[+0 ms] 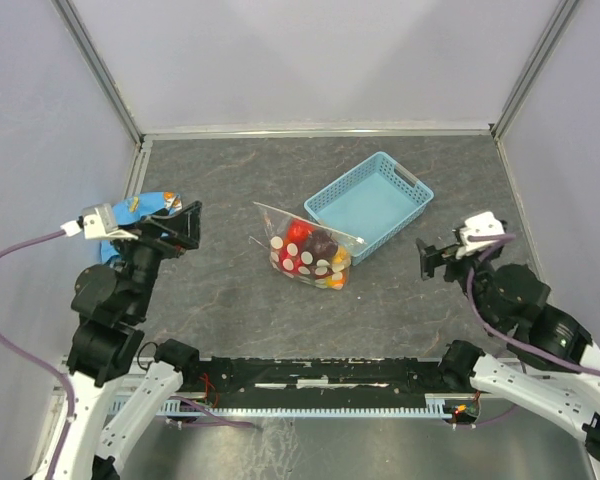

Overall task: Place the food in the zip-top bag and seal the zipper
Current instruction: Reset both arms

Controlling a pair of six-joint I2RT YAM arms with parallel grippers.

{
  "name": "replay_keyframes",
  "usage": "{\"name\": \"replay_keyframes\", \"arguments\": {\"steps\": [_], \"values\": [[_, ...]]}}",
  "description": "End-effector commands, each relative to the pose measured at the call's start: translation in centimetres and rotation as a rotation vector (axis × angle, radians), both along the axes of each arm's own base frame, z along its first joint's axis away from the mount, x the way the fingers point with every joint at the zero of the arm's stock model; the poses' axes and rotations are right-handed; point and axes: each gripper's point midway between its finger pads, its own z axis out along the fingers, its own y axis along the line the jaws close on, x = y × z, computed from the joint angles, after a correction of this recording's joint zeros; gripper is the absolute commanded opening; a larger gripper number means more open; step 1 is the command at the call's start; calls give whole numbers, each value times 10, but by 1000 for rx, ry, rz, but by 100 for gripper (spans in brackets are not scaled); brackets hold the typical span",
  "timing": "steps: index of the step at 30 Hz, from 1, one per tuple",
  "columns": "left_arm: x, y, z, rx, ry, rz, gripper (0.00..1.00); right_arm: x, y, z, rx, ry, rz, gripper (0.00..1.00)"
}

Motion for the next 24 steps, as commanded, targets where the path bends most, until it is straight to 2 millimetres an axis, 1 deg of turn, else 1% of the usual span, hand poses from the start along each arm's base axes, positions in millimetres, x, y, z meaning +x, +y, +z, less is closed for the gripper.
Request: {"name": "replay_keyframes", "arguments": {"steps": [1, 3, 5, 7, 10, 12, 15, 18, 24], "values": [[-23, 18, -12, 196, -7, 35, 100, -7, -47, -12, 107, 8, -226, 99], [-27, 27, -17, 205, -32, 75, 99, -10, -55, -17, 147, 14, -258, 99], [-31, 31, -22, 210, -62, 92, 100, -13, -57, -17, 205, 9, -257, 99], [-31, 32, -30, 216, -82, 96, 100, -14, -57, -20, 264, 1, -267, 99], [-36, 30, -30, 210, -123, 84, 100, -12, -53, -26, 326, -11, -258, 99], [-37, 30, -31, 208, -129, 83, 100, -12, -49, -27, 344, -14, -240, 99], [-36, 31, -37, 212, -120, 90, 100, -11, -53, -33, 354, -14, -279, 99], [-36, 32, -38, 206, -124, 93, 100, -10, -54, -34, 364, -4, -290, 99], [-30, 30, -43, 208, -103, 94, 100, -8, -51, -37, 339, 13, -301, 99]]}}
